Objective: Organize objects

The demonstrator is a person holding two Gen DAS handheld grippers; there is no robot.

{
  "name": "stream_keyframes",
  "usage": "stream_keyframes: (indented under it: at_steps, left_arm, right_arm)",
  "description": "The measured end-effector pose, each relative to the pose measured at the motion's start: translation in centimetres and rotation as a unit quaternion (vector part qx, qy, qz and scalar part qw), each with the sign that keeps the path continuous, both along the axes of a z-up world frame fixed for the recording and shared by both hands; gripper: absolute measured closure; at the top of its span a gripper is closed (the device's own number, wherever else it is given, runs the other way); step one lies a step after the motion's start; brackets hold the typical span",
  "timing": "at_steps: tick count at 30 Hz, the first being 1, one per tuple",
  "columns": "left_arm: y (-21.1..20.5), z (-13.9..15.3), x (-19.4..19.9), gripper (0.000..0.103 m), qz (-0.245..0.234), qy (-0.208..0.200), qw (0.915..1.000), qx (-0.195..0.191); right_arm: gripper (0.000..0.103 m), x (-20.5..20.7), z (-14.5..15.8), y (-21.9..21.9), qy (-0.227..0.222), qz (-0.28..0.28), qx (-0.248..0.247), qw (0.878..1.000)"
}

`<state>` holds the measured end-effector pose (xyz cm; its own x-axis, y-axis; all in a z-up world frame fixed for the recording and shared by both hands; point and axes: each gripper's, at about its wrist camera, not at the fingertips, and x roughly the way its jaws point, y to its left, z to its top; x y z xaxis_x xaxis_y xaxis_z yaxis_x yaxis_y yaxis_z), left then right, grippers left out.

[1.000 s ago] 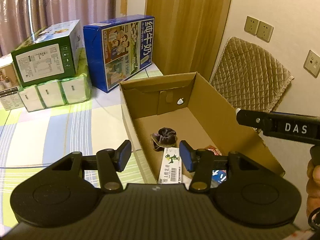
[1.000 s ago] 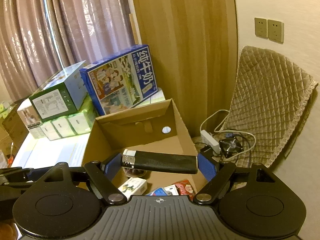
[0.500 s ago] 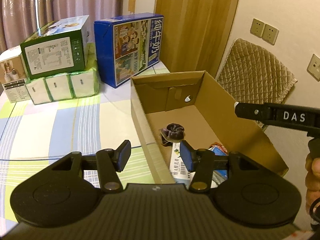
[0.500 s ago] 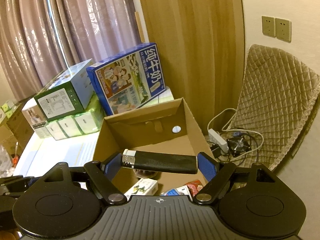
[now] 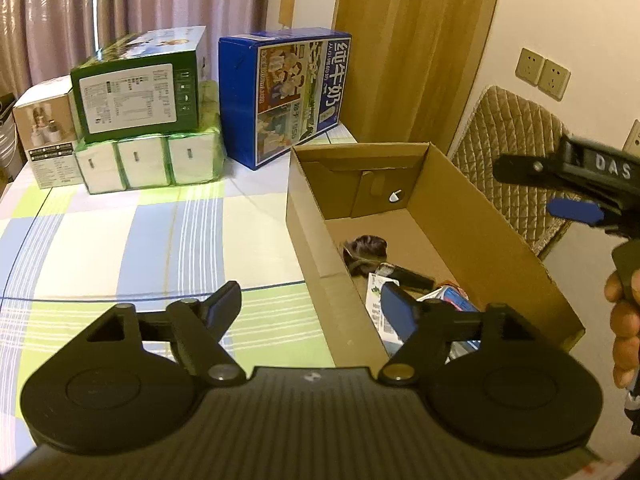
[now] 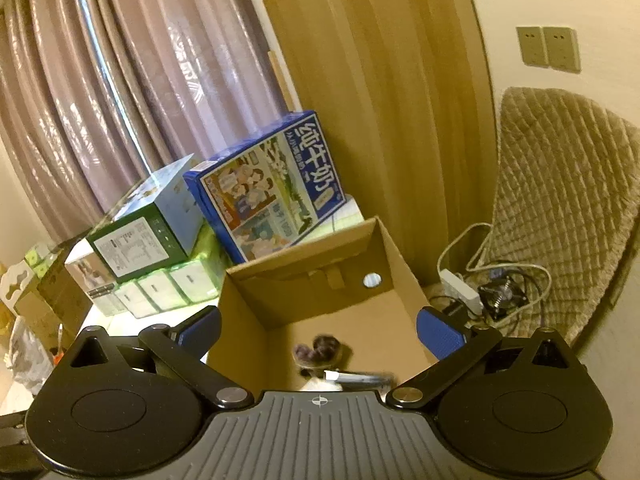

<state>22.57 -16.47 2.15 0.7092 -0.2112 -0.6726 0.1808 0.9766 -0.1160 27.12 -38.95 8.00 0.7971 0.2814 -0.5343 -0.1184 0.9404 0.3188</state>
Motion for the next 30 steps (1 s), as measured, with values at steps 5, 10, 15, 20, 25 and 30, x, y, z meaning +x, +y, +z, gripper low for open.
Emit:
stream_keyframes:
  at_steps: [5, 10, 15, 20, 25, 30]
  left_arm:
    - [0.6, 0.8, -1.7, 0.017, 0.007, -0.002, 1.0000, -0.007]
    - [1.1, 1.8, -4.2, 0.001, 0.012, -0.011, 0.9998, -0.007]
    - [1.1, 2.8, -7.1, 0.001, 0.012, -0.011, 0.9999, -0.004]
    - [1.2, 3.7, -10.4, 0.001, 0.014, -0.021, 0.9997, -0.005]
    - [1.3, 4.3, -13.5, 0.001, 0.010, -0.021, 0.9996, -0.014]
    - [1.4, 4.5, -16.0, 0.001, 0.007, -0.010, 0.9998, -0.013]
  right_arm:
    - [0.002, -2.4, 0.4, -1.1, 0.011, -0.013, 0.004, 1.000]
    - [0.002, -5.9, 1.7, -1.6, 0.009, -0.014, -0.001, 1.000]
    - [0.002, -9.7, 2.7, -1.7, 0.013, -0.009, -0.015, 1.000]
    - [0.002, -13.3, 3.4, -1.3, 0.017, 0.001, -0.039, 0.999]
    - [0.002, -16.8, 3.6, -0.6, 0.018, 0.012, -0.062, 0.998]
    - [0.002, -20.0, 3.3, 0.7, 0.018, 0.027, -0.094, 0.995]
